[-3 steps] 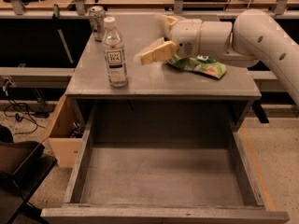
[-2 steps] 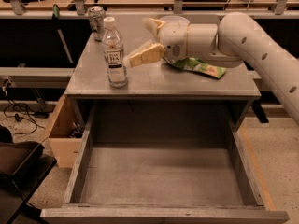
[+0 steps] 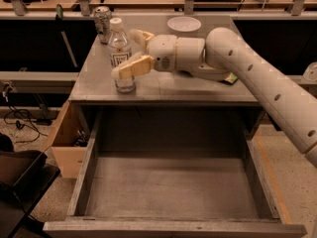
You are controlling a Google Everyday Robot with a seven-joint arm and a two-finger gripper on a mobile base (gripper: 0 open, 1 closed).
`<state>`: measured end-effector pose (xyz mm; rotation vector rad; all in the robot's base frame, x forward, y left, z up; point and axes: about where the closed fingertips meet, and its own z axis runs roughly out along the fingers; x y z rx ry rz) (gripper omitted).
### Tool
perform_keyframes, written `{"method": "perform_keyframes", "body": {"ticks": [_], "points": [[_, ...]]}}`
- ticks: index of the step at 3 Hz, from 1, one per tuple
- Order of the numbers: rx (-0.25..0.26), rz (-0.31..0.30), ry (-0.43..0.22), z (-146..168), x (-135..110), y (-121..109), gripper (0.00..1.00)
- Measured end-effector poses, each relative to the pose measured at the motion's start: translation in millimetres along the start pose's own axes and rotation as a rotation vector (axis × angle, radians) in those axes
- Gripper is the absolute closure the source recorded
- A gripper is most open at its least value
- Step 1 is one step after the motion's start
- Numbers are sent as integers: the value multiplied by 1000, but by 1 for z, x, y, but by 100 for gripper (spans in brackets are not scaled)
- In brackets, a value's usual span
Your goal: Move blue plastic bottle near 7up can
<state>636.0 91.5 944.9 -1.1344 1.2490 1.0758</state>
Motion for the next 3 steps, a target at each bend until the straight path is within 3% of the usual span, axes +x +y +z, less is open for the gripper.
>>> {"method": "perform_keyframes", "body": {"ticks": [1, 3], "points": [[-50, -10, -22, 18, 1, 6, 18], [-62, -12, -24, 24, 0, 9, 64]]}}
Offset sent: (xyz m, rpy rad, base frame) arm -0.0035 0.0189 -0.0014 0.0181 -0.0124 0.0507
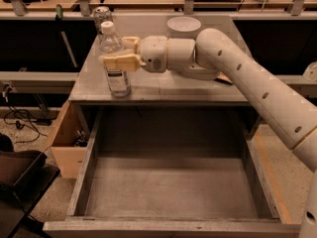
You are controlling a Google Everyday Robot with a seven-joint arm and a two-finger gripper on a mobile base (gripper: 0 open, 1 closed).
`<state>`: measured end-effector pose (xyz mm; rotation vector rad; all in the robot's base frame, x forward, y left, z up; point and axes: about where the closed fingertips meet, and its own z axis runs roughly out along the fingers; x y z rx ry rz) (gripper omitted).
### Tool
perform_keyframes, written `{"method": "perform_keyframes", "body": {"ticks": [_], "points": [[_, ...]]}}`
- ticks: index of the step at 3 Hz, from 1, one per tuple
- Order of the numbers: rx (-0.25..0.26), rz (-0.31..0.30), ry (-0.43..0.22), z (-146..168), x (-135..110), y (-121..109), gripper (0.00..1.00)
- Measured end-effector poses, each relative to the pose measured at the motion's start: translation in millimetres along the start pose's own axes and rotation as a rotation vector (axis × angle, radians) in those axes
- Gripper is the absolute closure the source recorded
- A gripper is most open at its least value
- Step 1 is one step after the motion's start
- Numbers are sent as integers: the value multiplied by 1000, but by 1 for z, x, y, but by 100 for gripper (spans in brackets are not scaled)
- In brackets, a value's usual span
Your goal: Move blue plastic bottle near 7up can
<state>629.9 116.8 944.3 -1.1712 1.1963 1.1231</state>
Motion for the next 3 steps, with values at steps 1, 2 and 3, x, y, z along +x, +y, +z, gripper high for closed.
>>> {"method": "perform_keyframes", "body": {"ticks": [1, 2, 3], "points": [[-5, 0, -1, 3, -1, 1, 87], [-9, -1, -1, 5, -1, 3, 100], [-11, -17, 26, 7, -13, 0, 100]]}}
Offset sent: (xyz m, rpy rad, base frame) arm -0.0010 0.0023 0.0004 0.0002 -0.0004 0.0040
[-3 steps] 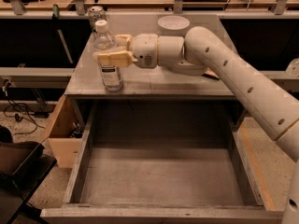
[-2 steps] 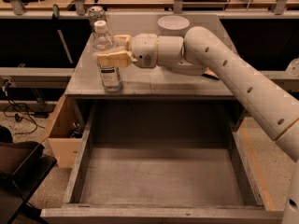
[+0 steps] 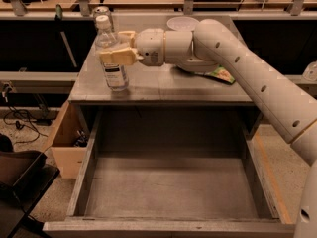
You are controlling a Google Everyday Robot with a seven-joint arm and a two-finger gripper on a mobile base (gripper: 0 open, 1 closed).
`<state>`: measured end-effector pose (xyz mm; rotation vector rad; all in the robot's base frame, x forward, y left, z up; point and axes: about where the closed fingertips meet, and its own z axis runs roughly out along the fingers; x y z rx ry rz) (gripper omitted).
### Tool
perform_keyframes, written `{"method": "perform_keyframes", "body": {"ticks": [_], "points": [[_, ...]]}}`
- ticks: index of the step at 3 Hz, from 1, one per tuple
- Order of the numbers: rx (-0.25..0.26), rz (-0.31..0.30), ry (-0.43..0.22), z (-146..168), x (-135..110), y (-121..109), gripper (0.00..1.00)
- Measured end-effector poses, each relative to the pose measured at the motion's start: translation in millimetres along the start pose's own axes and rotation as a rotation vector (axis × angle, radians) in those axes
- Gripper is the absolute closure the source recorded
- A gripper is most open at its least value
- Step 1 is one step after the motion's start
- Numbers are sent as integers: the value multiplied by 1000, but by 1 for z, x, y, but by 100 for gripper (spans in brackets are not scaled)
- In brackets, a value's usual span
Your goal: Move blue plastic bottle near 7up can
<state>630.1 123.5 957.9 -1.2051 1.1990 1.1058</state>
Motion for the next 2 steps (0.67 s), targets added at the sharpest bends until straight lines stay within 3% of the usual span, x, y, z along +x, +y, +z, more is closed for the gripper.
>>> {"method": "perform_keyframes", "body": {"ticks": [1, 2], "points": [[37, -14, 50, -6, -30, -15, 100], [127, 11, 93, -20, -65, -47, 100]]}}
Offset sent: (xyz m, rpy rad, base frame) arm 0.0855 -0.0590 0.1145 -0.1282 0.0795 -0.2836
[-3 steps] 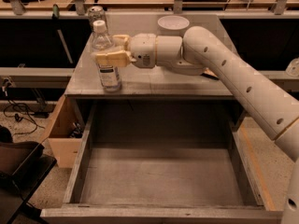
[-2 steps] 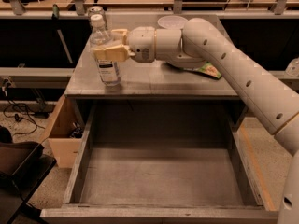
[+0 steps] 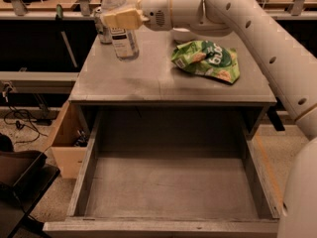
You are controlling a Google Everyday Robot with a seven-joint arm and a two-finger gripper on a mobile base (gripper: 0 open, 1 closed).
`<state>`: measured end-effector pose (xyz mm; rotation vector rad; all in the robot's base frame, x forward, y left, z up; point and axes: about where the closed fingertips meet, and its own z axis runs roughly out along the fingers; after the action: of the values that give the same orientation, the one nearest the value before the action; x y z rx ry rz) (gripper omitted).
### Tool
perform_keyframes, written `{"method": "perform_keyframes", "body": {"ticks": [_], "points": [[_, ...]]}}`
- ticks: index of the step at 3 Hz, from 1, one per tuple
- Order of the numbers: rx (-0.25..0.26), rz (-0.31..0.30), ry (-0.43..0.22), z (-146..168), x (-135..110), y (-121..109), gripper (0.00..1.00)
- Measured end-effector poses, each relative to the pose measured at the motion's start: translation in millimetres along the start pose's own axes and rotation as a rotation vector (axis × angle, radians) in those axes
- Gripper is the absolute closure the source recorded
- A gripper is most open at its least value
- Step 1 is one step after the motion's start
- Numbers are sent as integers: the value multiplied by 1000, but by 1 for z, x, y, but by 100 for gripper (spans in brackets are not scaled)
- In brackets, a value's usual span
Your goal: Move blue plastic bottle near 7up can
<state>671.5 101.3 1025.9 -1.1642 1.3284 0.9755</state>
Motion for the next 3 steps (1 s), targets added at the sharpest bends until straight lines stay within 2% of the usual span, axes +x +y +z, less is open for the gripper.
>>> {"method": "perform_keyframes", "body": {"ticks": [1, 2, 3], "points": [[109, 54, -18, -14, -20, -52, 100], [211, 95, -89, -23, -28, -102, 100], [321, 100, -173, -28, -31, -147, 100]]}}
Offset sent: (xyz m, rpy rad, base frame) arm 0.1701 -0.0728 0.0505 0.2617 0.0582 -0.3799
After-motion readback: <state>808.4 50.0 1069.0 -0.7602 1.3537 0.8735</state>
